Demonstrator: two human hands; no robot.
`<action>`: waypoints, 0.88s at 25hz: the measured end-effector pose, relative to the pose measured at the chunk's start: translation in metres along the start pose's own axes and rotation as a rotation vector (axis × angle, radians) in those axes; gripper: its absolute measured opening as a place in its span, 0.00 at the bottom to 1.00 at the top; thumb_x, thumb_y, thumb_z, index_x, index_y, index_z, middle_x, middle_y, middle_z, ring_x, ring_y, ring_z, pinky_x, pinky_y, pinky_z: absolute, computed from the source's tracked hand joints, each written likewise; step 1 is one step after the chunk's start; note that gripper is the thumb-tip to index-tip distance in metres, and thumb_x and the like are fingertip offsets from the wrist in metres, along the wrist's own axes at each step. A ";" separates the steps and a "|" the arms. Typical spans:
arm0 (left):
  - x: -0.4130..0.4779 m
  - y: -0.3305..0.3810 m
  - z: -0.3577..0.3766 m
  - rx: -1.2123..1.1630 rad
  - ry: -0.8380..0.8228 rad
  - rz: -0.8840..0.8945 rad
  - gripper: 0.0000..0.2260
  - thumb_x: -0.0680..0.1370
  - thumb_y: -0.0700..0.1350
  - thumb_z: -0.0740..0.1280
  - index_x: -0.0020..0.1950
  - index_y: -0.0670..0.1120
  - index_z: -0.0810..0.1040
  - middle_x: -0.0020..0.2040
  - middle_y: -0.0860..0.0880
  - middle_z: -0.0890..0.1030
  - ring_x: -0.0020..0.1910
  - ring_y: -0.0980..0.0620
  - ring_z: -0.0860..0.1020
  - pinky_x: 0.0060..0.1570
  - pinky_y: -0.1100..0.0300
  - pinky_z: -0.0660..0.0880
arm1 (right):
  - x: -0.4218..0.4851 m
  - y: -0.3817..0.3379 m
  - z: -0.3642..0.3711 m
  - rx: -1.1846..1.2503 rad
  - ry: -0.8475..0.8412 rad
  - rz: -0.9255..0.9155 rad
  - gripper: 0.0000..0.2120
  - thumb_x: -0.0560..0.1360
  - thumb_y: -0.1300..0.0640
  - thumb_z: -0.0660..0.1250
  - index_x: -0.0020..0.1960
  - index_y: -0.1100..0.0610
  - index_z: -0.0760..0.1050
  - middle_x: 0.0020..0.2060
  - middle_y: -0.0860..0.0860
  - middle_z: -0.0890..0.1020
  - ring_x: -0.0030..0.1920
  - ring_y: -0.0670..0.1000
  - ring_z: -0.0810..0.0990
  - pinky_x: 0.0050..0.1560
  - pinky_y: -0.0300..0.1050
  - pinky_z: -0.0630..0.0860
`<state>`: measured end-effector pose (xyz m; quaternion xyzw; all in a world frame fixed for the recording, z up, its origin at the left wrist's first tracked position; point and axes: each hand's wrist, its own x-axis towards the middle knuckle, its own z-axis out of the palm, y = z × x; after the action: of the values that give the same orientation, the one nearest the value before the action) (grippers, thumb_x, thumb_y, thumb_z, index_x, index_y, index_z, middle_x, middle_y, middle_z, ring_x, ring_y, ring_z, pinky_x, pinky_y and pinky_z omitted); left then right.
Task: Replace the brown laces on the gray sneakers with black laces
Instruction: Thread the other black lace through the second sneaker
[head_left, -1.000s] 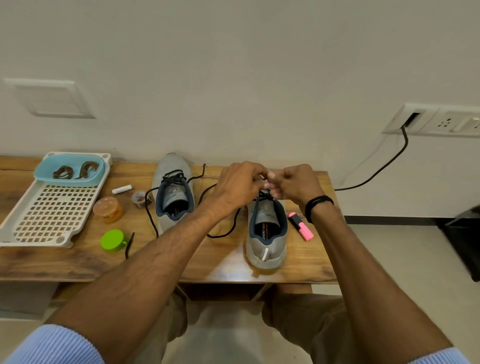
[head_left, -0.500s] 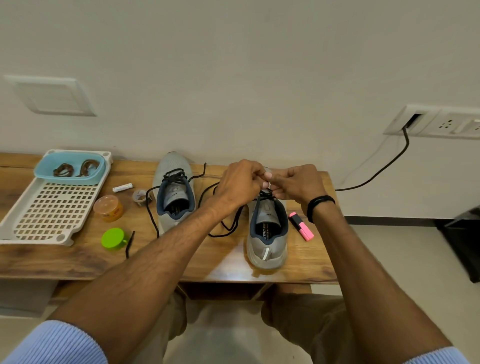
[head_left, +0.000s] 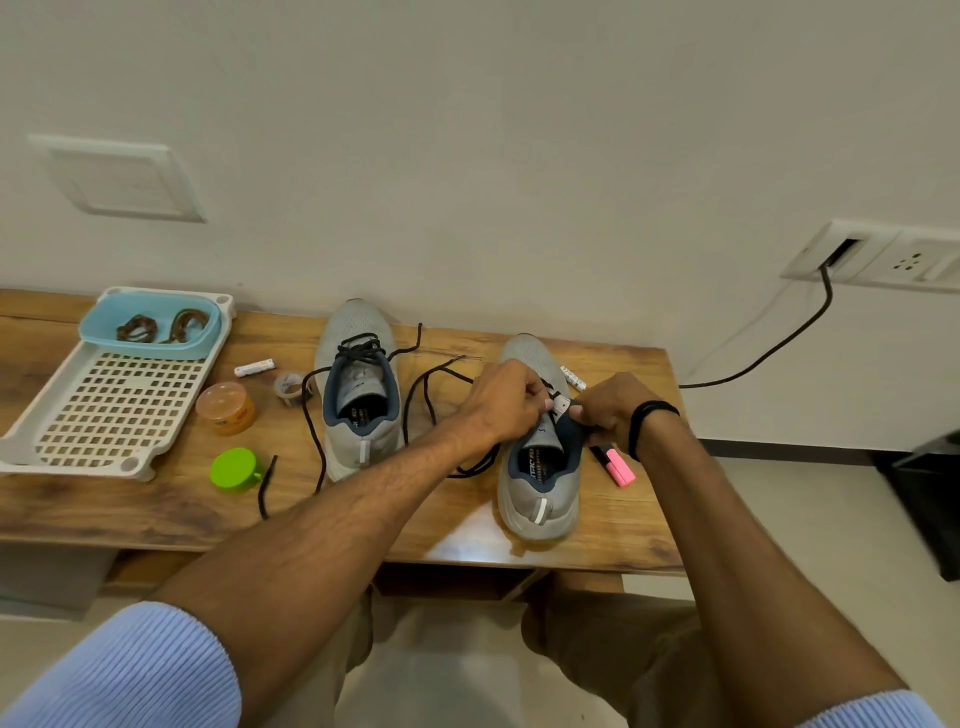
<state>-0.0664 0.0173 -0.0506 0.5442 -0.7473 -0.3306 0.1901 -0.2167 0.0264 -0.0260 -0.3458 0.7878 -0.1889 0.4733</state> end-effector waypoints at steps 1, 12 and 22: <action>0.001 -0.002 0.001 -0.028 0.002 -0.034 0.06 0.78 0.46 0.70 0.47 0.45 0.85 0.42 0.51 0.84 0.42 0.56 0.79 0.40 0.63 0.74 | -0.001 0.000 0.001 0.042 -0.015 0.013 0.09 0.76 0.70 0.66 0.56 0.71 0.76 0.45 0.61 0.80 0.38 0.55 0.79 0.24 0.45 0.76; -0.002 0.005 0.013 -0.082 0.086 -0.118 0.13 0.73 0.39 0.67 0.28 0.47 0.74 0.31 0.48 0.79 0.36 0.48 0.80 0.34 0.56 0.77 | -0.001 -0.004 0.005 0.035 -0.016 0.001 0.11 0.75 0.70 0.67 0.58 0.69 0.77 0.54 0.62 0.80 0.49 0.58 0.80 0.27 0.45 0.79; 0.000 0.004 0.023 -0.064 0.102 -0.038 0.03 0.76 0.40 0.70 0.44 0.42 0.83 0.45 0.47 0.84 0.45 0.50 0.81 0.47 0.51 0.80 | 0.006 -0.003 0.004 0.010 -0.020 -0.013 0.10 0.74 0.71 0.67 0.56 0.71 0.76 0.51 0.63 0.80 0.44 0.57 0.80 0.26 0.46 0.79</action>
<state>-0.0836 0.0242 -0.0639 0.5682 -0.7151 -0.3300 0.2387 -0.2139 0.0207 -0.0299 -0.3507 0.7797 -0.1924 0.4817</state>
